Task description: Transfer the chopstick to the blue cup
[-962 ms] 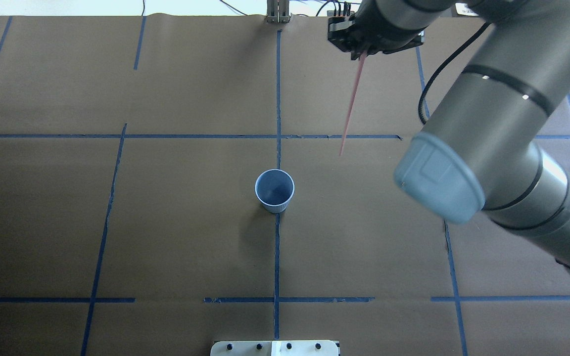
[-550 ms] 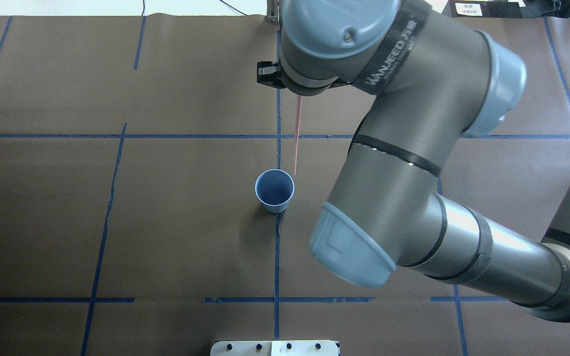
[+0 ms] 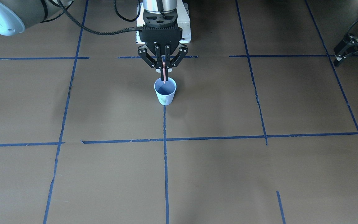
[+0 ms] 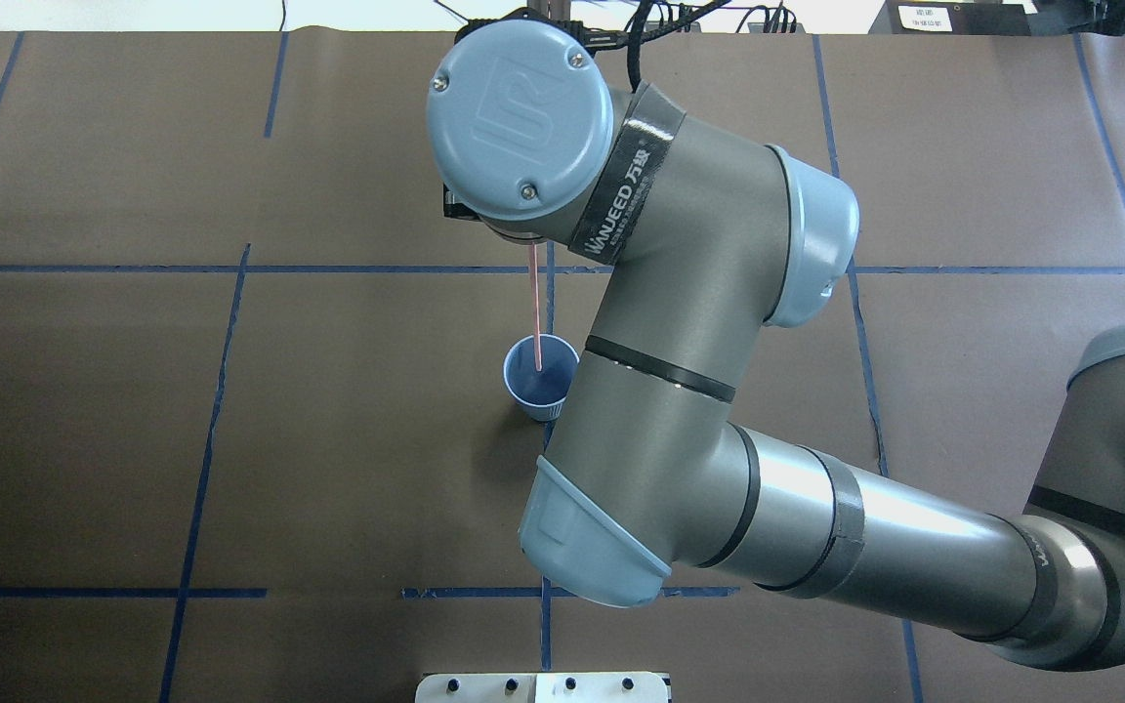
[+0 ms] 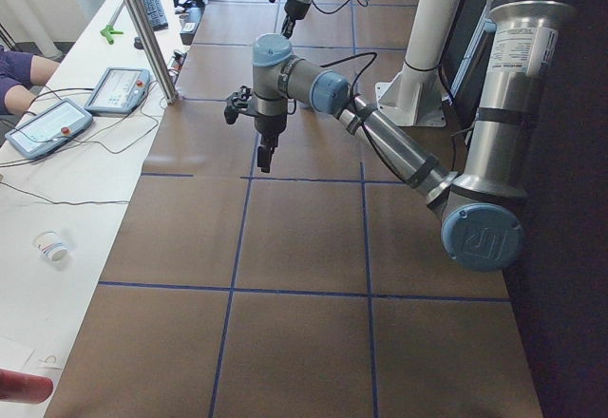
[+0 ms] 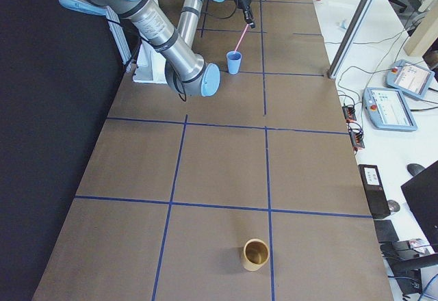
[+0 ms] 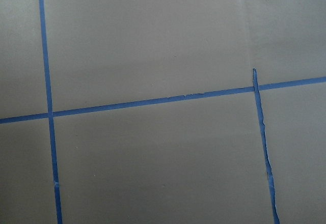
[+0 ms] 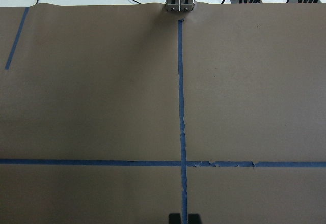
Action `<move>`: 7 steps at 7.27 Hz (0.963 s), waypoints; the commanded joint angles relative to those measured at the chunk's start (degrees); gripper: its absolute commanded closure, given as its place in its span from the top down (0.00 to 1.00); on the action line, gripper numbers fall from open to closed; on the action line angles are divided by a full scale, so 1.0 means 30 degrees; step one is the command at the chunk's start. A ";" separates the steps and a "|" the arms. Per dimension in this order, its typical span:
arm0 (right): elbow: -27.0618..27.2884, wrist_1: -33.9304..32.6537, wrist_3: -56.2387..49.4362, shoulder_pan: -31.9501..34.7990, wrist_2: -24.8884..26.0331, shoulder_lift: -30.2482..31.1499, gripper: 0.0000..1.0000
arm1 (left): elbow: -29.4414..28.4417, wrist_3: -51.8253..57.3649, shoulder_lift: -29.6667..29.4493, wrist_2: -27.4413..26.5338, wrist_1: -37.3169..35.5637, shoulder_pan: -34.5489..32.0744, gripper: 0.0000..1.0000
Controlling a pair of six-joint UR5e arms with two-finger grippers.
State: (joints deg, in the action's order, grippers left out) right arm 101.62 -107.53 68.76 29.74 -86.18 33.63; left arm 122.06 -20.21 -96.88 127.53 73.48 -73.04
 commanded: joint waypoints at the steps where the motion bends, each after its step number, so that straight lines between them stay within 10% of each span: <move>1: -0.0241 0.0130 0.0050 -0.0771 0.0892 0.0128 0.04 | 0.0034 0.0000 0.0270 0.0059 0.0000 0.0000 1.00; 3: -0.0068 0.0159 0.0021 -0.0833 0.0925 0.0302 0.99 | 0.0094 0.0000 0.0360 0.0060 0.0000 -0.0058 1.00; 7: 0.0781 -0.0889 0.0138 -0.0601 0.0749 0.0449 1.00 | 0.0123 -0.0117 0.0390 0.0089 0.0000 -0.0059 1.00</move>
State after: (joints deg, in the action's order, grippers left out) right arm 102.98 -108.27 69.16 27.46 -83.84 34.65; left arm 122.37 -20.52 -95.73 127.73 73.48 -73.21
